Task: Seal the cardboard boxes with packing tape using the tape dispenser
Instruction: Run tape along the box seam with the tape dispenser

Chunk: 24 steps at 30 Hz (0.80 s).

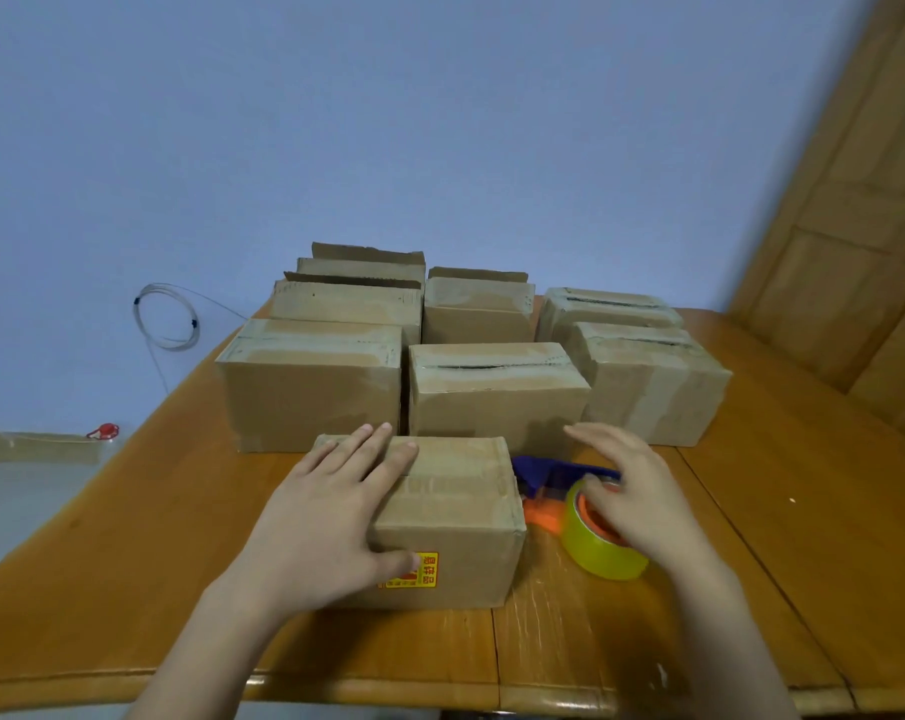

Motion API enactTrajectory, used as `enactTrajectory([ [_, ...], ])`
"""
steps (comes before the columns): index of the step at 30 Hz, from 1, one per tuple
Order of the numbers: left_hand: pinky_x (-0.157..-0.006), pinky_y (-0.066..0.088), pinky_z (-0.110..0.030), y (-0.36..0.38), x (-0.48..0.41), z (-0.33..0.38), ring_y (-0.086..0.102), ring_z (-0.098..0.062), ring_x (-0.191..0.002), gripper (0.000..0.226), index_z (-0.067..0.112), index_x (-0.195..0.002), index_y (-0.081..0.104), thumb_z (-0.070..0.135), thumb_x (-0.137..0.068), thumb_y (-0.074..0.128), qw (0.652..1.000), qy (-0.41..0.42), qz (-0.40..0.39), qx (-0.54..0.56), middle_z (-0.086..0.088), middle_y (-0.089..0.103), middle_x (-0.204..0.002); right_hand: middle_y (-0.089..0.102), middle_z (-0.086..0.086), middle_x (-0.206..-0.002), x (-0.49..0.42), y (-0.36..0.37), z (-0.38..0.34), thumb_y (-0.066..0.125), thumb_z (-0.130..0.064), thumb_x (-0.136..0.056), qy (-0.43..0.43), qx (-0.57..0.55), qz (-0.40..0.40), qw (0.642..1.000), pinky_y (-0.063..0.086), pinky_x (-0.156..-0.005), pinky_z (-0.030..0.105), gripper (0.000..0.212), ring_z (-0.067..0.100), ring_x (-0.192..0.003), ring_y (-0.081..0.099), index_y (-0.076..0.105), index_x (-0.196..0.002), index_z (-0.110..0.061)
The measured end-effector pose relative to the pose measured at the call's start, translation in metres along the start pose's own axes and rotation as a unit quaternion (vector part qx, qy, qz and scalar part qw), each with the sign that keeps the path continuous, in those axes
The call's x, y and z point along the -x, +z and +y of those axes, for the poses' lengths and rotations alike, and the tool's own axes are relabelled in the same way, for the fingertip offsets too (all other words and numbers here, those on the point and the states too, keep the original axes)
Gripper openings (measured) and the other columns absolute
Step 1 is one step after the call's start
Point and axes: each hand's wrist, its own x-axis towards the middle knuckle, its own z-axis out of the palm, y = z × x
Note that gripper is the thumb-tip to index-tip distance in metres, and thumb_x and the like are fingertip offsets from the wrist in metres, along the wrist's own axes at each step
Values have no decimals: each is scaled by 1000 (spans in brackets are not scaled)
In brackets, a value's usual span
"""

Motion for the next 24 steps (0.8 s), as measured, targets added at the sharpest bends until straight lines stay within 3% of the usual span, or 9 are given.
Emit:
enactTrajectory([
  [3, -105, 27, -38, -2, 1, 2, 43, -23, -134, 97, 23, -145, 41, 81, -68, 38, 1000, -3, -5, 19, -7, 42, -148, 41, -6, -146, -6, 7, 27, 52, 5, -81, 34, 90, -86, 992, 26, -110, 25, 69, 11, -136, 32, 43, -141, -26],
  [6, -112, -3, -30, -6, 0, 3, -1, -9, -143, 106, 34, -153, 5, 85, -60, 19, 999, -10, -5, 50, 6, -3, -155, 39, -3, -149, -12, 15, 38, 52, -3, -86, 3, 151, -134, 979, 26, -114, 30, 67, 13, -138, 32, 34, -146, -26],
  [8, -108, -14, -25, -10, -1, 4, -17, -3, -137, 109, 37, -151, -9, 85, -55, 9, 999, -16, -31, 40, 10, -17, -153, 39, -4, -149, -16, 18, 37, 51, -6, -87, -15, 180, -136, 974, 27, -113, 33, 67, 13, -138, 32, 31, -148, -27],
  [12, -108, -11, -24, -12, -2, 6, -6, -11, -148, 112, 36, -152, -4, 84, -52, 8, 999, -16, -38, 33, 6, -7, -161, 39, -3, -149, -20, 23, 32, 48, 0, -87, -22, 196, -140, 970, 36, -107, 33, 71, 15, -136, 35, 28, -149, -29],
  [18, -108, -9, -25, -9, -2, 4, 0, -12, -149, 110, 35, -153, 3, 84, -56, 14, 998, -11, -25, 48, 5, 1, -162, 59, -3, -129, -23, 24, 37, 54, 8, -77, -17, 148, -87, 985, 51, -83, 31, 68, 19, -117, 54, 52, -135, -27],
  [20, -109, -9, -26, -8, -1, 4, 1, -13, -149, 109, 35, -153, 6, 84, -57, 16, 998, -11, -18, 52, 5, 2, -161, 61, -3, -111, -20, 19, 38, 53, 12, -75, -24, 123, -34, 992, 50, -79, 32, 64, 20, -108, 56, 59, -128, -23],
  [24, -109, -9, -25, -7, -2, 3, 1, -12, -149, 108, 36, -153, 6, 85, -57, 17, 998, -15, -15, 66, 7, 0, -160, 44, -9, -82, -14, -8, 28, 52, 26, -65, -78, 71, 118, 987, 41, -66, 28, 65, 23, -89, 51, 68, -114, -14],
])
